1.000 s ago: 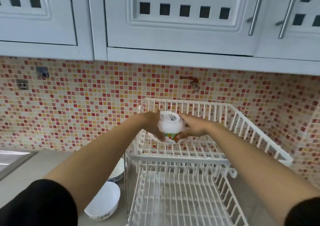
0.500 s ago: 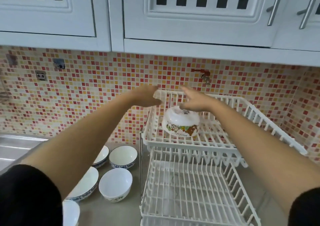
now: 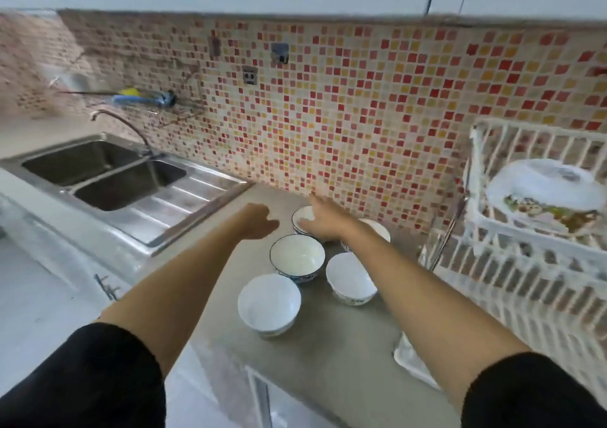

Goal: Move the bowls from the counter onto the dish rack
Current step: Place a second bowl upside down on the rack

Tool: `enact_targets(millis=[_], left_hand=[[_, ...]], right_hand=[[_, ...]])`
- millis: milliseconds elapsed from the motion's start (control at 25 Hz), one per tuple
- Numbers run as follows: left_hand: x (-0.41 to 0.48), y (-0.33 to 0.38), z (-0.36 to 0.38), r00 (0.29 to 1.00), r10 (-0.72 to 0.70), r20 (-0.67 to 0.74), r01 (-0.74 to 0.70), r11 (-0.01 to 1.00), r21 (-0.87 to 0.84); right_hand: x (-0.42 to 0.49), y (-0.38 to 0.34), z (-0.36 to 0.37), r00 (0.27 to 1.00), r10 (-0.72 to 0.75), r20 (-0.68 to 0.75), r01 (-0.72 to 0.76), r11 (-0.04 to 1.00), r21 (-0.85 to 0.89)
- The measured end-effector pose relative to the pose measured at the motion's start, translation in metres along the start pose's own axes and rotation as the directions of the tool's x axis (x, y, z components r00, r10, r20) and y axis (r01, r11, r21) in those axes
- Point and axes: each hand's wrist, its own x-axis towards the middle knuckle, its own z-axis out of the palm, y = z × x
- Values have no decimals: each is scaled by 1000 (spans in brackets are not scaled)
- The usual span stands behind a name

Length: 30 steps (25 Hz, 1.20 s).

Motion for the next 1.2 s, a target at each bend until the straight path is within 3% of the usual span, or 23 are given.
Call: enact_targets(millis=[160, 280, 400, 640, 720, 800, 880, 960, 1040, 1120, 1200], left_hand=[[-22, -50, 95, 965, -142, 220, 154, 987, -41], [-34, -65, 145, 929, -204, 308, 263, 951, -165], [-36, -67, 169, 923, -195, 331, 296, 910, -290], [-45, -71, 163, 961, -94, 261, 166, 948, -272], [-48, -69, 150, 987, -34, 154, 66, 976, -209], [-50, -65, 131, 1000, 17, 16, -14, 984, -179], [-49, -57, 107, 996, 37, -84, -59, 961, -271], [-49, -44, 83, 990, 5, -139, -71, 876, -476], [-49, -26, 60, 982, 15, -190, -128, 793, -596], [-54, 0, 32, 968, 111, -223, -237, 687, -686], [-62, 30, -5, 942, 281, -182, -304, 488, -819]], right_hand=[[10, 36, 128, 933, 329, 143, -345, 932, 110], [6, 52, 198, 869, 409, 278, -482, 828, 287], [-1, 51, 223, 867, 377, 324, -476, 818, 322], [-15, 42, 193, 919, 251, 303, -294, 950, 102], [-25, 37, 177, 951, 197, 239, -233, 963, 133], [-41, 30, 155, 981, 183, 70, -194, 955, 224], [-56, 28, 133, 958, 266, -108, -209, 905, 369], [-73, 29, 109, 940, 321, -118, -232, 851, 471], [-87, 26, 83, 955, 276, -109, -190, 850, 491], [-101, 23, 49, 930, 260, -260, -130, 894, 430], [-117, 21, 6, 836, 219, -503, -109, 965, 239]])
